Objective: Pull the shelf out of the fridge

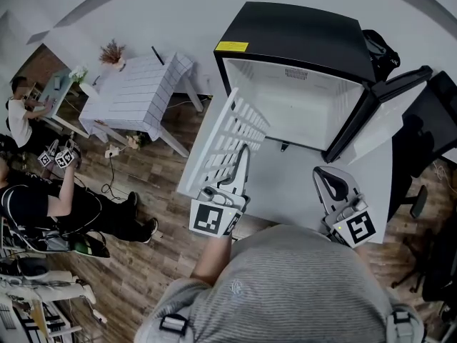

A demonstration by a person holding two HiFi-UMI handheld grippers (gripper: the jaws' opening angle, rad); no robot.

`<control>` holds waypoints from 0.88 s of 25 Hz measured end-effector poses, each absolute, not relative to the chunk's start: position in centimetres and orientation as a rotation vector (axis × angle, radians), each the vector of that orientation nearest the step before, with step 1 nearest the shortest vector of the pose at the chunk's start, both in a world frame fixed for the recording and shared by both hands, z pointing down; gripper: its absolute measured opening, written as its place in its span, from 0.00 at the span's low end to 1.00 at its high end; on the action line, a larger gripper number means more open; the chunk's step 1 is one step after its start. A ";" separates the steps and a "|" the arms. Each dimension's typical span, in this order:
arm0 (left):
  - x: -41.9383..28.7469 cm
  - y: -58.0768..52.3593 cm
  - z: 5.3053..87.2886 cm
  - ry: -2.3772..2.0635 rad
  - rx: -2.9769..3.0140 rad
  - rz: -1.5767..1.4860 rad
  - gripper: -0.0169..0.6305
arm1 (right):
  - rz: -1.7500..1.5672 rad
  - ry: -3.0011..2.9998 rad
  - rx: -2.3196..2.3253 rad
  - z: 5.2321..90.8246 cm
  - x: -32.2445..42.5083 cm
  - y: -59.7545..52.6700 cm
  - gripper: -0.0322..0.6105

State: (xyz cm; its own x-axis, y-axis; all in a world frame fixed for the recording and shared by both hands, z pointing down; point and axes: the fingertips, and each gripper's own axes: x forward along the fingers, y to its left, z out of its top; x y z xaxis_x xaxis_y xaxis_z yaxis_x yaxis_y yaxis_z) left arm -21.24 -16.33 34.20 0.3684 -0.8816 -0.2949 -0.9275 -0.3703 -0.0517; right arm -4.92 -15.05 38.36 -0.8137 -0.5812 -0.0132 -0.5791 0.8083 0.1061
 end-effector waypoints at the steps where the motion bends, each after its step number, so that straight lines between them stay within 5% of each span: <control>1: -21.2 -16.3 34.2 1.624 -2.419 0.326 0.08 | -0.163 -2.971 0.956 38.3 -4.9 -15.0 0.07; 22: -20.6 -16.1 34.7 1.614 -2.436 0.307 0.08 | -0.177 -2.968 0.981 38.2 -4.5 -14.9 0.07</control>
State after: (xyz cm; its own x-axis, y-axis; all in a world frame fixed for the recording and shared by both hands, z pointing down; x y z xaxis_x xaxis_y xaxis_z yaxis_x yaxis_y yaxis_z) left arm -20.64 -16.12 34.69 0.3811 -0.8804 -0.2823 -0.9225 -0.3821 -0.0540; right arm -4.55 -14.86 38.21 -0.8036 -0.5946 -0.0255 -0.5934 0.7973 0.1108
